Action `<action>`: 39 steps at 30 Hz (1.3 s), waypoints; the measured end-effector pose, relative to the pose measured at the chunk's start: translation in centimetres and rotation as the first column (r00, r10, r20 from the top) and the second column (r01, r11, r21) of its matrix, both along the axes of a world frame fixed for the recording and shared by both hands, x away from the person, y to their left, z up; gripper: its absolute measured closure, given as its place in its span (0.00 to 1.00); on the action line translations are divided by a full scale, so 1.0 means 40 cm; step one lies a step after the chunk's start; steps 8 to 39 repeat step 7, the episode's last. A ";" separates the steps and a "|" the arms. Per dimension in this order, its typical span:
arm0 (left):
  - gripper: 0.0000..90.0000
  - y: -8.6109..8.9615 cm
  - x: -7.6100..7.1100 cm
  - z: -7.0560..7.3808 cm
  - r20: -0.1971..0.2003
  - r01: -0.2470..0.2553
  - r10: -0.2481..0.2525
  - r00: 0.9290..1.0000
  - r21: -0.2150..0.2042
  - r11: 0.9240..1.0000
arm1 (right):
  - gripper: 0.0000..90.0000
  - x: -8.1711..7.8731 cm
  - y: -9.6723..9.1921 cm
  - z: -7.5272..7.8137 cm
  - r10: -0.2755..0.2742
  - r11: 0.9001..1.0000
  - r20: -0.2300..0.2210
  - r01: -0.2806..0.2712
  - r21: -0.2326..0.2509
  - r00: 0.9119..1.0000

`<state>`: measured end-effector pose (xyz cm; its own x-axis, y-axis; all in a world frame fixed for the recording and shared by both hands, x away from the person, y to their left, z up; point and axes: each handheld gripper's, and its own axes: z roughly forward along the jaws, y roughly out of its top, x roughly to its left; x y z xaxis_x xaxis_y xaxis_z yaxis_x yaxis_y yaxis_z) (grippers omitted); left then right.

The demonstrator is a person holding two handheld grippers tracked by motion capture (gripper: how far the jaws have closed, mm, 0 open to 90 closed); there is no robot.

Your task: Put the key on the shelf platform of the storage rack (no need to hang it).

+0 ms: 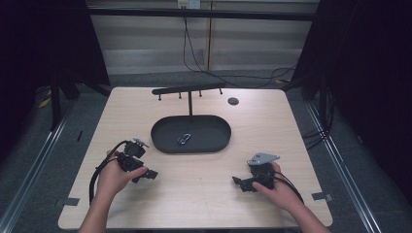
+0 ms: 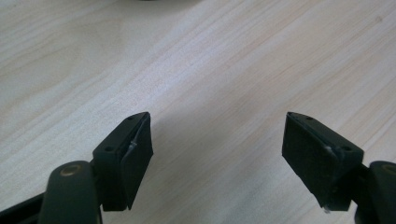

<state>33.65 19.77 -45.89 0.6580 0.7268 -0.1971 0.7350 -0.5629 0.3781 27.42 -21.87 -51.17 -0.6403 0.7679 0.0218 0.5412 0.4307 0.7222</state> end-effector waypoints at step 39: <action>0.28 0.002 -0.004 -0.008 -0.009 0.002 -0.002 1.000 0.006 1.000 | 0.15 0.000 0.000 0.000 0.000 1.000 0.000 0.000 0.000 1.000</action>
